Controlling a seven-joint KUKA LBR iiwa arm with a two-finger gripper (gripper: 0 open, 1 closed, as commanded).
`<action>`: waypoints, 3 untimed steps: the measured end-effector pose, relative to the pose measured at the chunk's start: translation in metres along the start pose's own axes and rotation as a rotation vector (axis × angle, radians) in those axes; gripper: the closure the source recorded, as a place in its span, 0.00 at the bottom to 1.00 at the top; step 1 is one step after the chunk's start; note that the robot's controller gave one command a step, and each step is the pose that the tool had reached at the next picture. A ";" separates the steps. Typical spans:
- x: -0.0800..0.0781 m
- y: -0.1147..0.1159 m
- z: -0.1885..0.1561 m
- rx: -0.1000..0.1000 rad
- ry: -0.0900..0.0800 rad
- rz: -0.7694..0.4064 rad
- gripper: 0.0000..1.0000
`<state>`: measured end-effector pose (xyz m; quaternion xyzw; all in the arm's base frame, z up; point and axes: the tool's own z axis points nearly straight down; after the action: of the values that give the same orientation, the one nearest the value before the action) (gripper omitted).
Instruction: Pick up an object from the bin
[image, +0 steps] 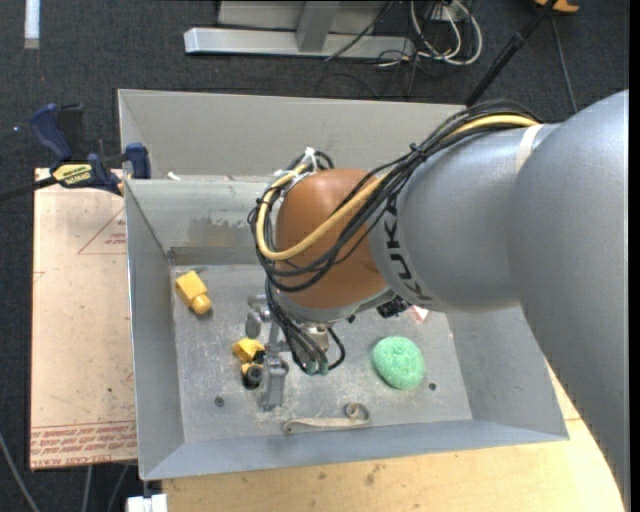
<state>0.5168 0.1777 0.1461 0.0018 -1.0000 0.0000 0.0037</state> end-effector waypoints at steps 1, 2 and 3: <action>-0.002 -0.001 -0.004 -0.001 -0.007 0.003 0.00; -0.005 -0.009 0.041 -0.002 -0.012 -0.050 0.00; -0.021 -0.031 0.053 -0.003 -0.013 0.083 1.00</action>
Offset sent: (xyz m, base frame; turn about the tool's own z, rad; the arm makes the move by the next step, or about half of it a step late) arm 0.0042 -0.0137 -0.0595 -0.0679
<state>0.5371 0.1472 0.0927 -0.0398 -0.9992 -0.0012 -0.0028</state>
